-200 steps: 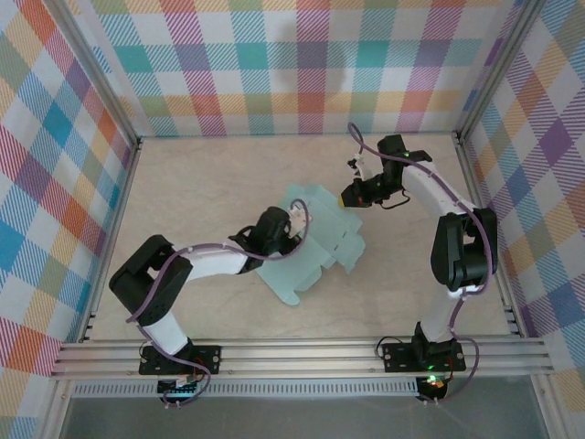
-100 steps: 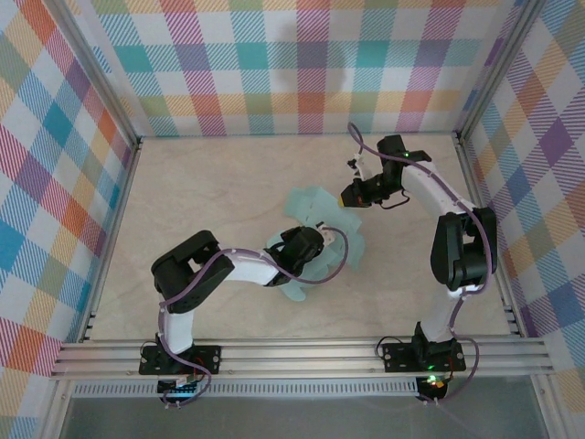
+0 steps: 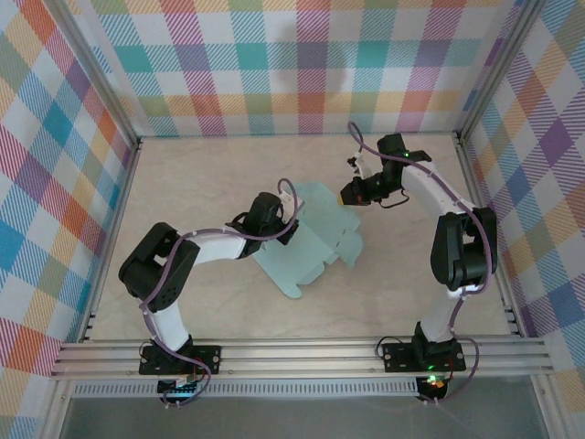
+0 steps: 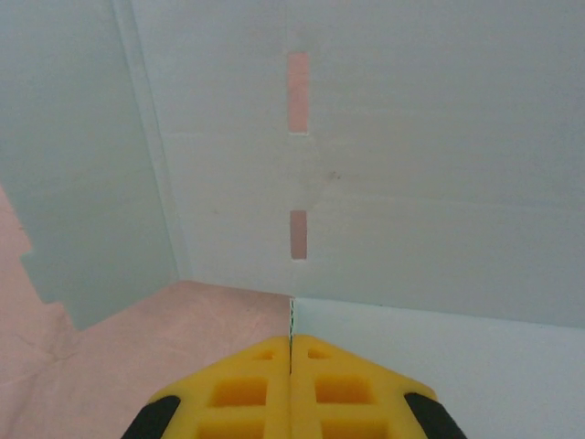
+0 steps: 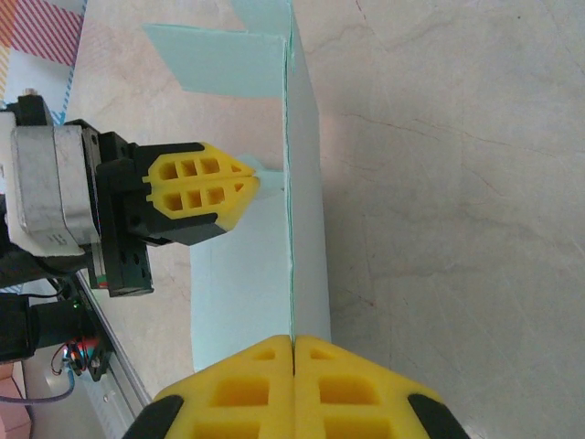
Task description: Fold the paper box
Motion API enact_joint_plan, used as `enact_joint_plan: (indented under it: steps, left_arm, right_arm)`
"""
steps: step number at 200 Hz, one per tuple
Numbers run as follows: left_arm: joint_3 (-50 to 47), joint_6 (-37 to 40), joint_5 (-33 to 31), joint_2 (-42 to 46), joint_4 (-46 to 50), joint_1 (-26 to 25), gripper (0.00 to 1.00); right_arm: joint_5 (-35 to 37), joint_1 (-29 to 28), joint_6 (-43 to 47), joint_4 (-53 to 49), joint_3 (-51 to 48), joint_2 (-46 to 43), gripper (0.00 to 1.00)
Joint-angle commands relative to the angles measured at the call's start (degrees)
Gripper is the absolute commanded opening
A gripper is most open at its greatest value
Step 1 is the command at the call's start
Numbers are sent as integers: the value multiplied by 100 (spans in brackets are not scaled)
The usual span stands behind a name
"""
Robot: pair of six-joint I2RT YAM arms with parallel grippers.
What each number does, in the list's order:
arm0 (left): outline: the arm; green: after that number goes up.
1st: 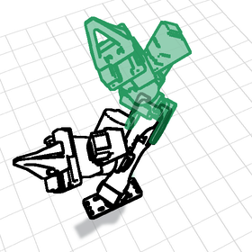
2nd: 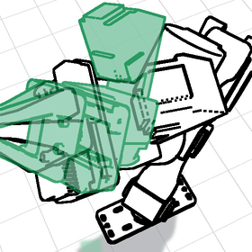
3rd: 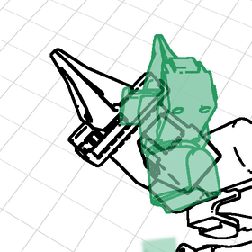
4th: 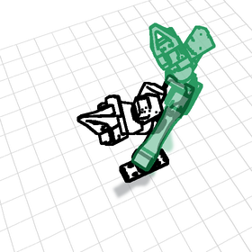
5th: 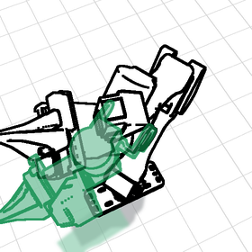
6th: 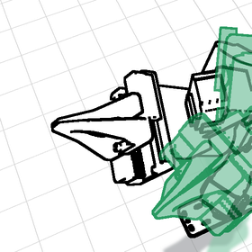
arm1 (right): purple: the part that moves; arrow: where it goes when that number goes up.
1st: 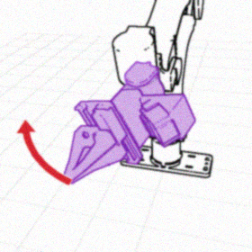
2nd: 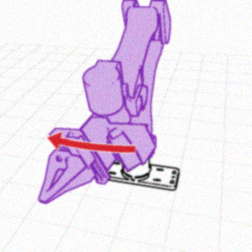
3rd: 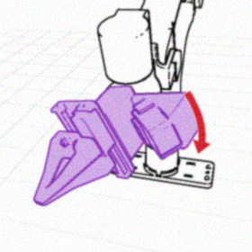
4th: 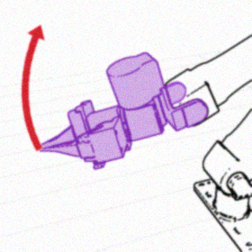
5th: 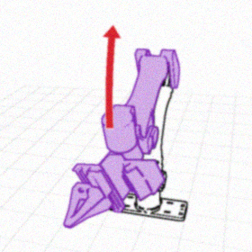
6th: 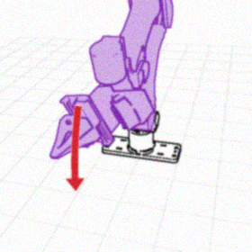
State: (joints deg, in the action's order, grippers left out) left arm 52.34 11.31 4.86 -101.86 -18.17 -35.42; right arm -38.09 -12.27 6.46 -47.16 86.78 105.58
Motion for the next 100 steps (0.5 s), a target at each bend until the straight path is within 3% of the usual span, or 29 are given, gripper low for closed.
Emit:
enact_joint_plan:
  steps: [1, 24, 59, 100]
  left_arm:
    - [-23, -389, 709, 19, -148, 0, 3]
    - [46, 60, 97, 34, 103, -277, 3]
    - [201, 1052, -2121, -252, 33, -1118, 2]
    - [555, 1904, -3664, -871, -148, -1728, 2]
  right_arm:
    - [-190, 7, -13, -13, -25, -53, 0]
    - [-185, 1, -8, -22, -27, -39, 0]
    - [-232, 5, -31, 22, -17, 25, 0]
    - [-263, 6, -31, 12, 32, 86, 0]
